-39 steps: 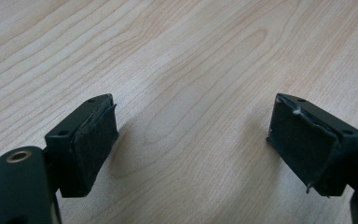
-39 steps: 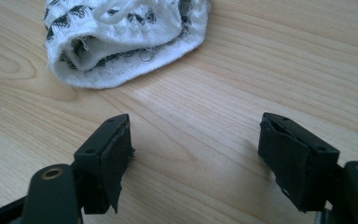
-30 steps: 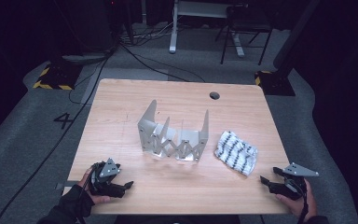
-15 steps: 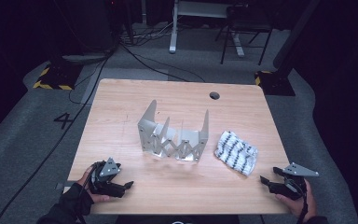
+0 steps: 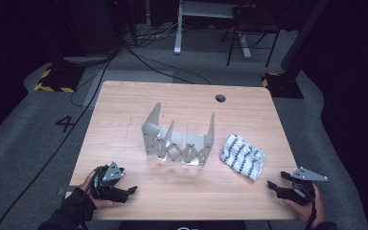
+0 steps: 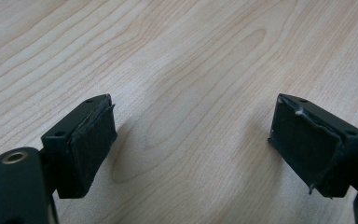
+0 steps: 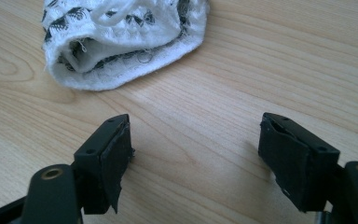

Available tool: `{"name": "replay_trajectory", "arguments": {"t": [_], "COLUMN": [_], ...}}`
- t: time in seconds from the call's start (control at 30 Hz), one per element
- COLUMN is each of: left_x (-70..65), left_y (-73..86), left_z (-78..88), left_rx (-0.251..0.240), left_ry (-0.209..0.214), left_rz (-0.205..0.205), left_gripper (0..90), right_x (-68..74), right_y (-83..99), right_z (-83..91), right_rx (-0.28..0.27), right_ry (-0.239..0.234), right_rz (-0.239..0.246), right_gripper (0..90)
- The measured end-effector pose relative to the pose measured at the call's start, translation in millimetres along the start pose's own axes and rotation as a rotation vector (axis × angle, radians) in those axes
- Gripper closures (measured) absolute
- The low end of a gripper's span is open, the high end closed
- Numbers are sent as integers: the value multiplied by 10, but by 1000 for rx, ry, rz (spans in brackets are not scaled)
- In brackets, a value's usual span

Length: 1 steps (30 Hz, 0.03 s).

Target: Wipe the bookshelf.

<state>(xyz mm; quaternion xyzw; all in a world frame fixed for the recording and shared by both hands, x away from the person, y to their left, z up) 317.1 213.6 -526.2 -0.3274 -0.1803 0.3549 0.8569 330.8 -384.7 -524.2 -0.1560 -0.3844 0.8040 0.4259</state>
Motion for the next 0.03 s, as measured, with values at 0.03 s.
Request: {"name": "replay_trajectory", "arguments": {"t": [0.03], "left_x": [0], "left_y": [0], "left_z": [0], "left_rx": [0], "left_ry": [0], "left_rz": [0], "left_gripper": [145], "right_x": [0], "right_y": [0], "right_z": [0], "right_rx": [0], "right_ry": [0], "right_rz": [0], "right_gripper": [261]}}
Point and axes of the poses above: each handheld gripper's, and its own axes: z roughly backward along the jaws, y roughly out of its underside, x roughly to its left, the point moved 3 cm from there along -z, roughly forward along the jaws, and after that the axes turned 7 degrees about -y, right-handed, at the moved point
